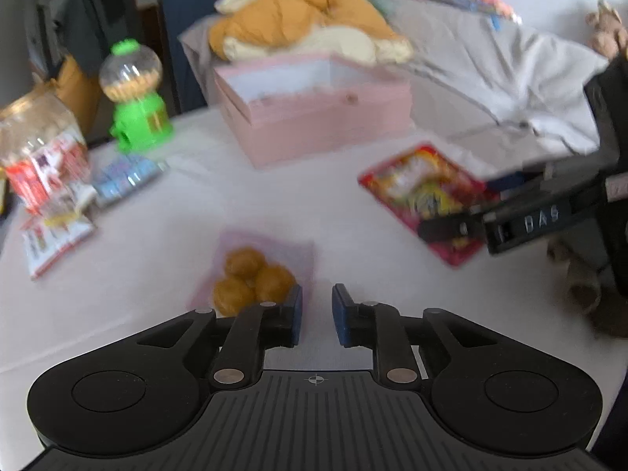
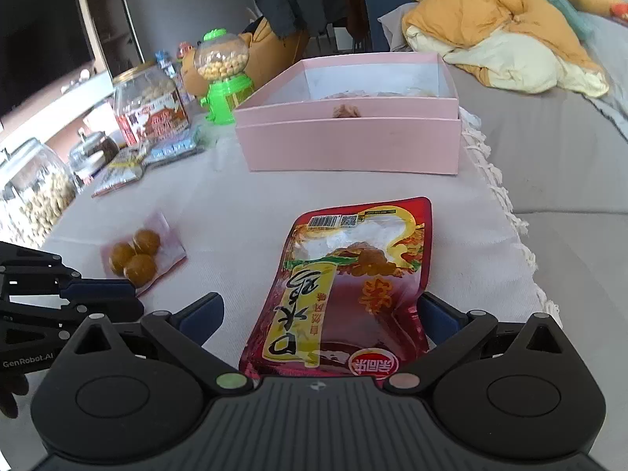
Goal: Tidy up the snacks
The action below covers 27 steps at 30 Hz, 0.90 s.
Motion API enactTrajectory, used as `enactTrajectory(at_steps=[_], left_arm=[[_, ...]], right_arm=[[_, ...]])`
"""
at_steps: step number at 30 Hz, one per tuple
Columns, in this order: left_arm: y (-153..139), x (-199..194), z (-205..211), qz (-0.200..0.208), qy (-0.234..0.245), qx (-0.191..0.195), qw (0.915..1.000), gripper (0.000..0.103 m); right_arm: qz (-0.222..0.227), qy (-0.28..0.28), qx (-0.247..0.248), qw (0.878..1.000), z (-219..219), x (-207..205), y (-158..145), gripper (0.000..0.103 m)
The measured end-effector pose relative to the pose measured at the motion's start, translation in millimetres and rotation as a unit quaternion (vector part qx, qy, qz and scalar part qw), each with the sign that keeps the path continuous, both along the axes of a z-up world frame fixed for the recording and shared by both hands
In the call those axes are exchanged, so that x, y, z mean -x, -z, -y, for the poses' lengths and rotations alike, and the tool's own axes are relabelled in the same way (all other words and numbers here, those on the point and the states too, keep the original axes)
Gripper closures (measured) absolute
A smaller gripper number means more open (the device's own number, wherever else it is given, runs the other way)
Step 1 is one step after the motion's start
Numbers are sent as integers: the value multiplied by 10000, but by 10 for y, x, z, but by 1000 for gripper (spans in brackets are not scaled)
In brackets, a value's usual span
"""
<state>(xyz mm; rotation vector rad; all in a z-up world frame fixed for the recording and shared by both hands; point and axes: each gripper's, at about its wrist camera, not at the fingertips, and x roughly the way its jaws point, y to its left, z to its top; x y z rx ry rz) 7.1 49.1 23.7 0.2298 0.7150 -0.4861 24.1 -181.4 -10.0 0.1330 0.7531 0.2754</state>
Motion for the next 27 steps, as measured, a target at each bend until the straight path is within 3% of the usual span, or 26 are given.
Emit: enactTrajectory(at_steps=[3,10,12,13,15,18,21,22,27], left_arm=[[-47,18,9,430,-272,-416,9978,81],[113,-51,98,368,-119,-654,9971,76],[119,-55,144,367,5,-695,9969,65],[112,-79,144,264,105,-600,9978,53],[82,-117,101,91,175,-372,9991,44],[-5,-134,12,305,-17,-152,9994,47],[-11,-205,-19,593,-461,-442,9962,49],[24,-255,-11,523,-530,-546,9957,48],[109,-340,-14,127,-395,-231,9989,46]], right_arm=[[-5,20,-210,9998,64,4,1,0],[6,43,-258,9997,67,12,0,0],[5,44,-283,9996,71,14,0,0],[5,45,-311,9995,78,14,1,0],[2,50,-371,9993,96,15,2,0],[1,50,-443,9990,124,16,5,0],[4,57,-477,9988,132,17,4,0],[5,56,-469,9989,130,17,4,0],[20,59,-377,9993,116,25,2,0]])
